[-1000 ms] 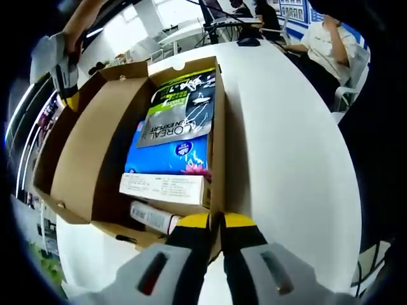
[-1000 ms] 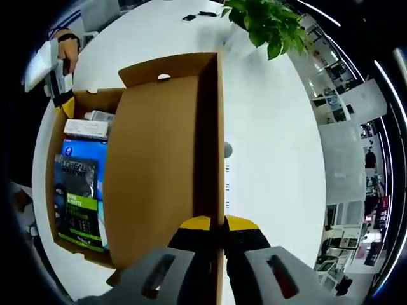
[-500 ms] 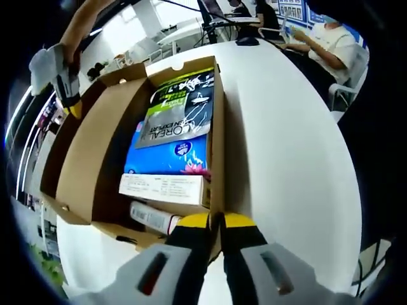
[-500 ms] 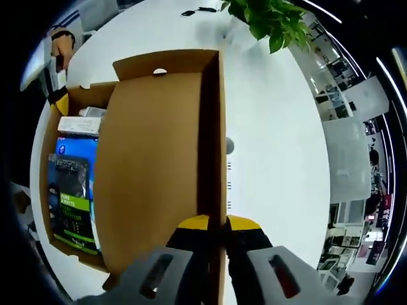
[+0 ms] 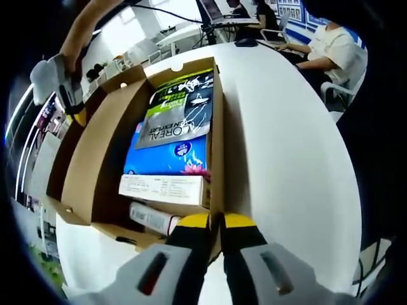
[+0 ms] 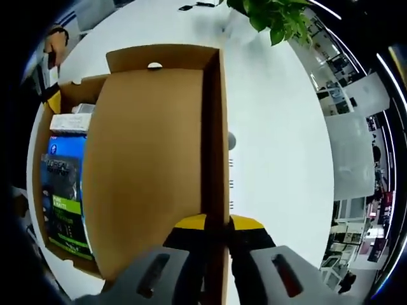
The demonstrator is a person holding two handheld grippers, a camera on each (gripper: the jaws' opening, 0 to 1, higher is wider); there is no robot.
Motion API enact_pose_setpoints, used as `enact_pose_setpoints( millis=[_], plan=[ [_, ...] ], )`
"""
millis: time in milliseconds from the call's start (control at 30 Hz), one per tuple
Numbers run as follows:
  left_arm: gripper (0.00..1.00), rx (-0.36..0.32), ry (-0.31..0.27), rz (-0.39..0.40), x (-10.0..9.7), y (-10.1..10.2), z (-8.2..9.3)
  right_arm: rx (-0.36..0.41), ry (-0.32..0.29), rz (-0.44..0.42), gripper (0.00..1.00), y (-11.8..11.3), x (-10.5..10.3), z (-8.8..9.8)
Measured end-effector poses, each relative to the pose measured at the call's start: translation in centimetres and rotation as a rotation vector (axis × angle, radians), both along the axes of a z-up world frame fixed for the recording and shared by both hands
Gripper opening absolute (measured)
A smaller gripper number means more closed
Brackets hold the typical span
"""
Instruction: Operate the shoe box by opening the lid, removing the specified soft item, and placing it in the target area until the item is outside and the box remains undamaged.
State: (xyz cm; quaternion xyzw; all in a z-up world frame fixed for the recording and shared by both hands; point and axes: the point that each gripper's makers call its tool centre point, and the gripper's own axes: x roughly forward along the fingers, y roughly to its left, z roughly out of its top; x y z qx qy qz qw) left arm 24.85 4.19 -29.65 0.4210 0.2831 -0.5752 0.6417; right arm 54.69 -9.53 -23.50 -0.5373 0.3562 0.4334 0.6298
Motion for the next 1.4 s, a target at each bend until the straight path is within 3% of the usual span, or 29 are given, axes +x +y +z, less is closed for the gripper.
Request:
enact_pose_setpoints(
  millis=[900, 1400],
  plan=[
    [0.05, 0.010, -0.004, -0.004, 0.1, 0.0, 0.1, -0.024, -0.015, -0.009, 0.14, -0.1, 0.5, -1.4],
    [0.05, 0.019, -0.006, -0.002, 0.0, 0.1, 0.1, -0.033, -0.057, -0.020, 0.20, -0.2, 0.6, -0.6]
  ],
)
